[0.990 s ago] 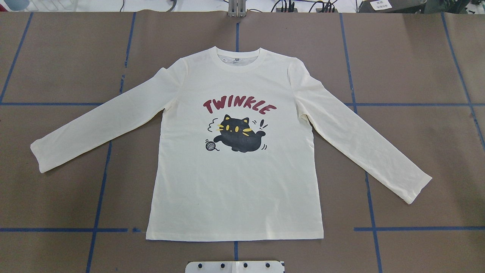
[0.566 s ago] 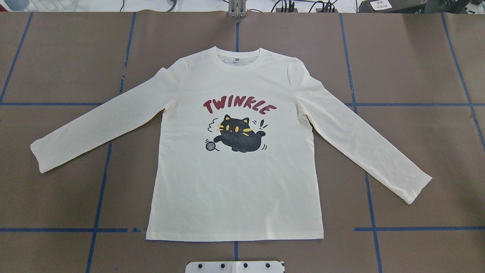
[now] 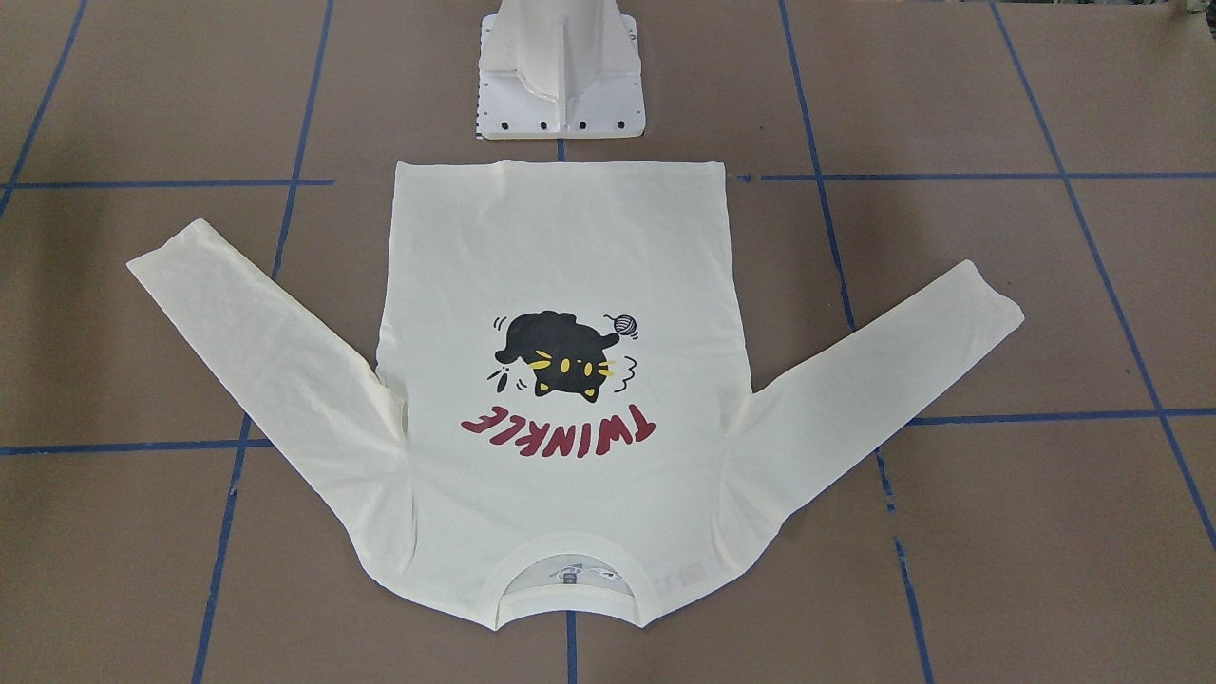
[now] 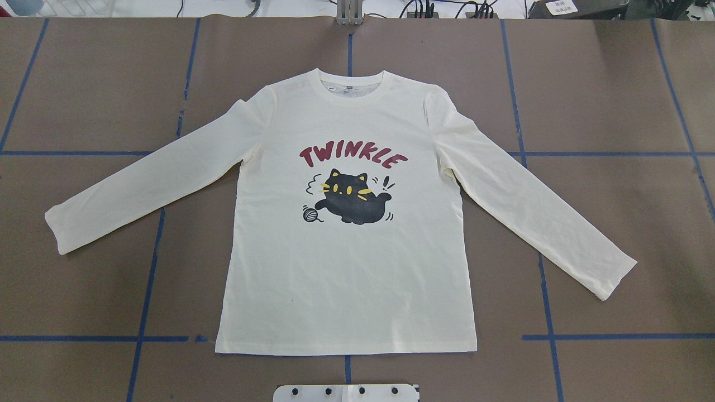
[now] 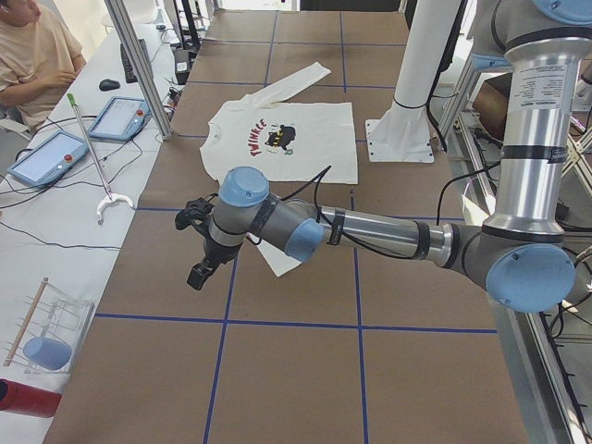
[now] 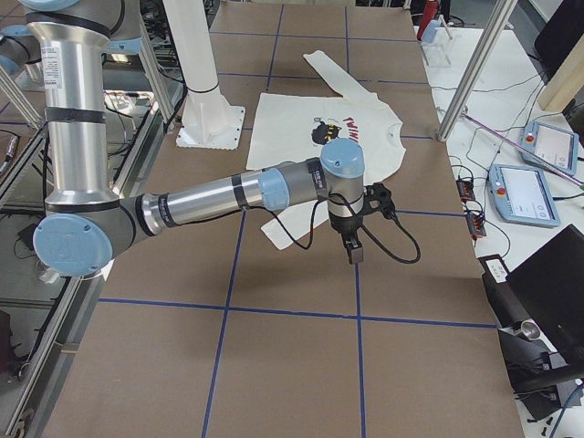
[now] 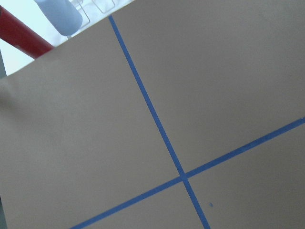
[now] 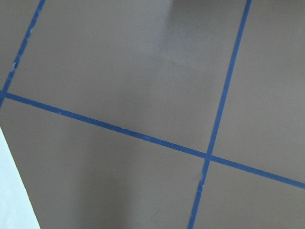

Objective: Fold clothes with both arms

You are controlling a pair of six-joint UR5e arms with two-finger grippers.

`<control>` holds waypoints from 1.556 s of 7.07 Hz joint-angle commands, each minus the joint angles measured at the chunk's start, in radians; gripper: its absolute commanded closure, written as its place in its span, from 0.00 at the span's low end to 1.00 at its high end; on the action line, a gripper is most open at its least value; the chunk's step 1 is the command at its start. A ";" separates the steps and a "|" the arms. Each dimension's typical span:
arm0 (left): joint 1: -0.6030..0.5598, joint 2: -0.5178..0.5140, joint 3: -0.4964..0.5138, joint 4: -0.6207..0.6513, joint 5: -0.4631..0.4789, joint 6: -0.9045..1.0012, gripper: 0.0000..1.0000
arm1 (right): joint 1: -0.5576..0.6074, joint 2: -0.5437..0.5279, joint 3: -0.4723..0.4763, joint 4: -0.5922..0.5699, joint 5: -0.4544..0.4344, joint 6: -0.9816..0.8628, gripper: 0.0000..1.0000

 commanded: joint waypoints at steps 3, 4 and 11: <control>-0.001 0.006 0.009 -0.054 -0.001 -0.047 0.00 | -0.210 -0.190 0.104 0.454 0.042 0.546 0.00; -0.001 0.006 0.009 -0.054 -0.001 -0.047 0.00 | -0.372 -0.277 0.102 0.684 -0.106 0.786 0.00; -0.001 0.006 0.002 -0.055 -0.003 -0.047 0.00 | -0.784 -0.389 -0.103 1.145 -0.456 1.206 0.30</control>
